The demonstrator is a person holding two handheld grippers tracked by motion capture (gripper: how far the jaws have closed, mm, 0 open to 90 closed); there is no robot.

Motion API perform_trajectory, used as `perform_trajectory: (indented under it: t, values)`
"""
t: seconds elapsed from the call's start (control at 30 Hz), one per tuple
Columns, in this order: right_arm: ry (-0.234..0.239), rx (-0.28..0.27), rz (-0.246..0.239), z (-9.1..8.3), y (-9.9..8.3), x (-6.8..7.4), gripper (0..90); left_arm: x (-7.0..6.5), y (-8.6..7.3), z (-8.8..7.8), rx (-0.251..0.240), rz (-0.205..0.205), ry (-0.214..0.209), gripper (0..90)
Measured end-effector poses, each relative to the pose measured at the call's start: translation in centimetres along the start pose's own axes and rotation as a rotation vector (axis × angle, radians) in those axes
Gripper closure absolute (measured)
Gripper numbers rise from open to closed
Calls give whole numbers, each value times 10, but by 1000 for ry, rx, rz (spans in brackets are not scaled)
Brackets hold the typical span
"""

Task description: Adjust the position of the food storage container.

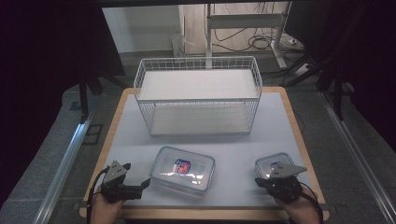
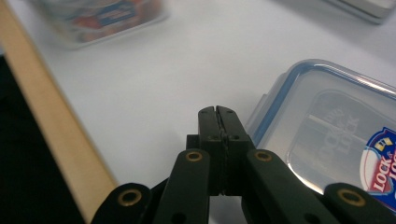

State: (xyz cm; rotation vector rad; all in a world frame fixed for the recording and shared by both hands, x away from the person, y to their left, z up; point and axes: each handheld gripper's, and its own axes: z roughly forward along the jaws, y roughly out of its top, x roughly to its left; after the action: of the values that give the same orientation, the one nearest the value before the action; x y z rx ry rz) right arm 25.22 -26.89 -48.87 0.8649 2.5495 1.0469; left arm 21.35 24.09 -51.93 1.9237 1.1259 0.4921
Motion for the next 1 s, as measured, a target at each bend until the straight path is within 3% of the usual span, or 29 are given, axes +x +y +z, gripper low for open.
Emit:
perform_trajectory:
  t: [0.1, 0.3, 0.47, 0.57, 0.6, 0.63, 0.67, 0.73, 0.83, 0.93, 1.0]
  values:
    - [-6, -11, 37, 1, 1, -9, 895, 0, 0, 0, 2, 1, -2, 40]
    - [-16, -18, 27, 2, 1, -5, 892, -1, 2, -1, 13, 8, 1, 46]
    - [7, -66, 43, 0, 3, -1, 867, 5, 2, -7, 21, -4, 8, 82]
    - [17, -80, 51, 0, 5, 1, 865, 9, 2, -8, 31, -18, 14, 198]
    - [17, -80, 51, 0, 5, 1, 865, 11, 2, -8, 36, -25, 4, 198]
    - [25, -86, 55, 0, 5, 3, 865, 12, 2, -8, 39, -26, -12, 287]
    - [29, -84, 48, 1, 6, 5, 865, 13, 2, -5, 61, -33, -16, 455]
    - [34, -79, 42, 3, 7, 7, 863, 12, 4, 0, 89, -31, -10, 625]
    - [47, -76, 38, 5, 8, 10, 862, 11, 8, 9, 98, -36, -35, 800]
    - [65, -76, 40, 8, 10, 13, 864, 4, 14, 18, 117, 3, -45, 888]
    - [76, -79, 38, 9, 11, 16, 865, -2, 16, 24, 133, 16, -58, 898]
